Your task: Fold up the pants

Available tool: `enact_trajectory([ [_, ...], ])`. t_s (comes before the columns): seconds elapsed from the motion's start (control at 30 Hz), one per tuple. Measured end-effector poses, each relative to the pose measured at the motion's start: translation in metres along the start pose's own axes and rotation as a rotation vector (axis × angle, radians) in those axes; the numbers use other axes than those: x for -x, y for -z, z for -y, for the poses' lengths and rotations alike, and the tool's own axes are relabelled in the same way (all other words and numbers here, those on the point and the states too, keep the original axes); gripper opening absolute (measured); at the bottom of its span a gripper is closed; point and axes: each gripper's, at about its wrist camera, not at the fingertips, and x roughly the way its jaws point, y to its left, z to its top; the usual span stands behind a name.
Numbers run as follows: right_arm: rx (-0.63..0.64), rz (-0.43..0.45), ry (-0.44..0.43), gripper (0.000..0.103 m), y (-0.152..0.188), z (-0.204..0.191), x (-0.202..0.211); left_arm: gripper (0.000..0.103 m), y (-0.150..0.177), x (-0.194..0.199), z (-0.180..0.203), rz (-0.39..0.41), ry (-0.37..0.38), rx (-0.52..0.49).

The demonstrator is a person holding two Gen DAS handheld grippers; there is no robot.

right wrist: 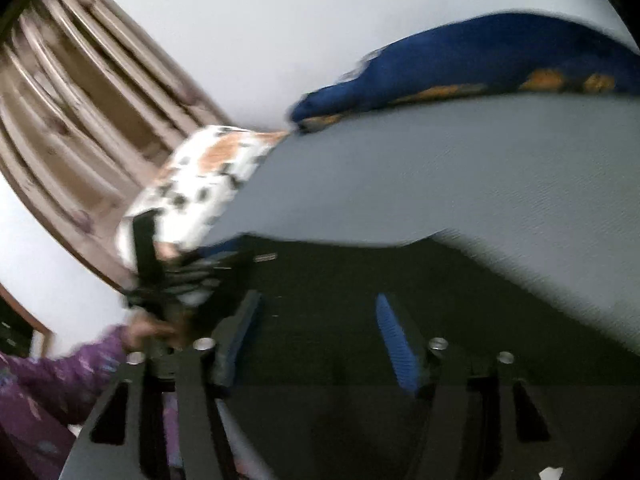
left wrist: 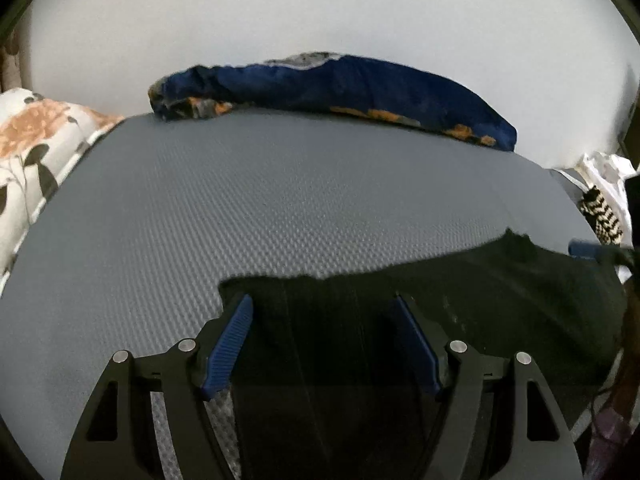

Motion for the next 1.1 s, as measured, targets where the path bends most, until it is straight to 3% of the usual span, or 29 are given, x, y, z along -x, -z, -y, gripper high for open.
enact_trajectory([
  [0.07,0.029,-0.058,0.035,0.043,-0.021,0.028,0.001,0.073,0.002,-0.003,0.001,-0.001,-0.02,-0.016],
  [0.2,0.1,-0.162,0.01,0.037,-0.037,0.043,-0.018,0.074,0.015,-0.003,0.007,0.032,-0.061,-0.072],
  [0.5,0.241,-0.358,-0.057,0.033,-0.043,0.047,-0.077,0.076,0.021,0.0,0.003,0.068,-0.044,-0.047],
  [0.6,0.328,-0.394,-0.052,0.026,-0.038,0.037,-0.085,0.076,0.023,0.001,0.003,0.075,-0.057,-0.039],
  [0.63,0.32,-0.383,-0.048,0.016,-0.041,0.039,-0.087,0.076,0.023,0.001,0.004,0.074,-0.065,-0.036],
  [0.67,0.297,-0.364,-0.047,0.014,-0.045,0.042,-0.088,0.076,0.023,0.002,0.004,0.075,-0.081,-0.028],
  [0.83,0.268,-0.278,-0.007,0.009,-0.039,0.041,-0.084,0.078,0.017,0.014,0.003,0.12,-0.156,0.038],
  [0.97,0.095,-0.164,-0.054,0.006,-0.04,0.059,-0.073,0.086,0.005,0.025,0.0,0.195,-0.204,0.083],
  [1.07,-0.033,-0.111,-0.053,0.006,-0.045,0.081,-0.074,0.09,-0.003,0.018,0.001,0.188,-0.234,0.068],
  [1.1,-0.047,-0.106,-0.045,0.006,-0.047,0.084,-0.074,0.096,-0.004,0.01,0.002,0.161,-0.255,0.054],
])
